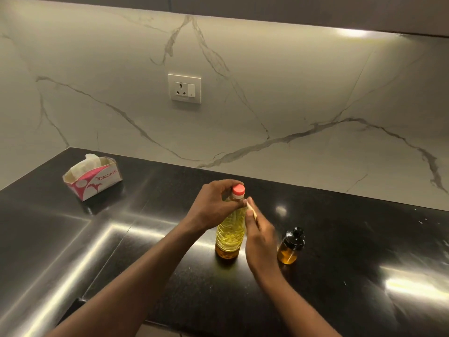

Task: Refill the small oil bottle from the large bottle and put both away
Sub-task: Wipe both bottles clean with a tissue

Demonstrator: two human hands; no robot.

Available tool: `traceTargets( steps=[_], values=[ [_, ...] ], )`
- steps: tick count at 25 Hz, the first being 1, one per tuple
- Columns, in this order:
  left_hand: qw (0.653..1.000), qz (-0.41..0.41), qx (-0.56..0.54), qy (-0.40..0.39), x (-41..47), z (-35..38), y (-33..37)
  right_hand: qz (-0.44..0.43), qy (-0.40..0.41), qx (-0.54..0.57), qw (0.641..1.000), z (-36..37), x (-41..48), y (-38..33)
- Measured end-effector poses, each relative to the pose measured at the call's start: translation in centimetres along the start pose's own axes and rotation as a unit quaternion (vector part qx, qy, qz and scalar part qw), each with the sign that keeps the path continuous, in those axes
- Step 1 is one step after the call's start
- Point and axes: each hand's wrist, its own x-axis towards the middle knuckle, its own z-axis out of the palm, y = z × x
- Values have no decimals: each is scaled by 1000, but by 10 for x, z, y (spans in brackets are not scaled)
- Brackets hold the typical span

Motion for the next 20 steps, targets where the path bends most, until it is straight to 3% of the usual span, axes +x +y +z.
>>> traceTargets(
  steps=[2,6,7,11,13,16,20],
  values=[
    [998,17,55,37,-3,2,-3,22,3,-32,999,0,-12,19],
    [998,13,47,39,0,2,-1,149,2,-26,988,-3,32,5],
    [998,16,46,40,2,2,0,142,5,-28,989,-4,42,-8],
    [997,17,63,49,4,0,-1,-16,-37,-34,999,8,36,-23],
    [998,16,54,37,2,2,-2,-21,-4,-5,1000,13,13,3],
    [997,30,47,50,0,4,-3,68,7,-5,998,9,13,26],
    [999,23,20,38,2,3,-3,148,1,-5,989,0,58,-8]
  ],
)
